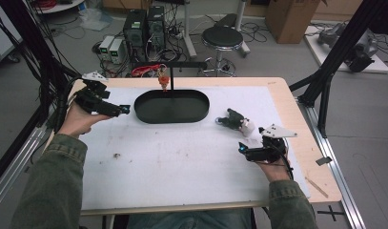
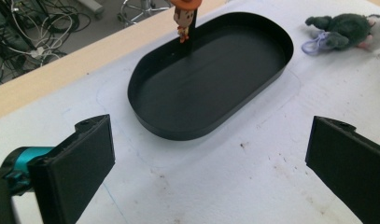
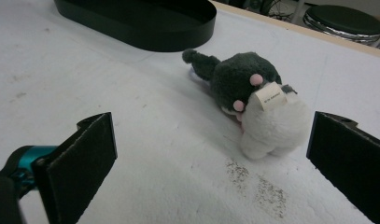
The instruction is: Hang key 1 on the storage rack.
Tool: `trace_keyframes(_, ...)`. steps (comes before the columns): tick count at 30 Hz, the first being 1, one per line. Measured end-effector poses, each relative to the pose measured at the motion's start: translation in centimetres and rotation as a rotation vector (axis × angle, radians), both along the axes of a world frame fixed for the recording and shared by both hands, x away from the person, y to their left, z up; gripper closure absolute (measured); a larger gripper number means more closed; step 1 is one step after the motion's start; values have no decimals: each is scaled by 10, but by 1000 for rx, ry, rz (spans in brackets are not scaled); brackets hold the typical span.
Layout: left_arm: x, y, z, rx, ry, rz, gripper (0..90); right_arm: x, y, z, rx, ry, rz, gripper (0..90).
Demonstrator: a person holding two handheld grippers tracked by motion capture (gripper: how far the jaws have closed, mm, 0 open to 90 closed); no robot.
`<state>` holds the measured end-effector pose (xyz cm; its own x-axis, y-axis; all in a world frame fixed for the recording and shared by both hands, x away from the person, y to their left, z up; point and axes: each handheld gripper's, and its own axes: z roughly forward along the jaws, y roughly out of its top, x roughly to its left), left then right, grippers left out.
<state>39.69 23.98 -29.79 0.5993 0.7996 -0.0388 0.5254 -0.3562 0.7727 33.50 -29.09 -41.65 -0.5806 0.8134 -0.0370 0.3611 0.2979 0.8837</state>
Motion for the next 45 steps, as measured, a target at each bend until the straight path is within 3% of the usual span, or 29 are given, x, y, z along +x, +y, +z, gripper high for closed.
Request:
trace_keyframes(4,-6,2,-9,-10,11,2,17,0,-3,1,47,10,-7,6)
trace_keyframes(10,-16,9,-20,-26,19,12,17,0,-5,1,54,9,-8,6)
trace_keyframes(19,-34,13,-33,-26,-34,1,17,0,-4,1,56,8,-6,6)
trace_keyframes(38,-79,45,-88,-81,15,107,17,2,-3,0,61,13,-9,6)
trace_keyframes(41,-83,45,-94,-95,24,103,17,2,-3,0,58,21,-7,6)
trace_keyframes(45,-89,43,-101,-78,28,96,17,3,-3,0,57,24,2,6)
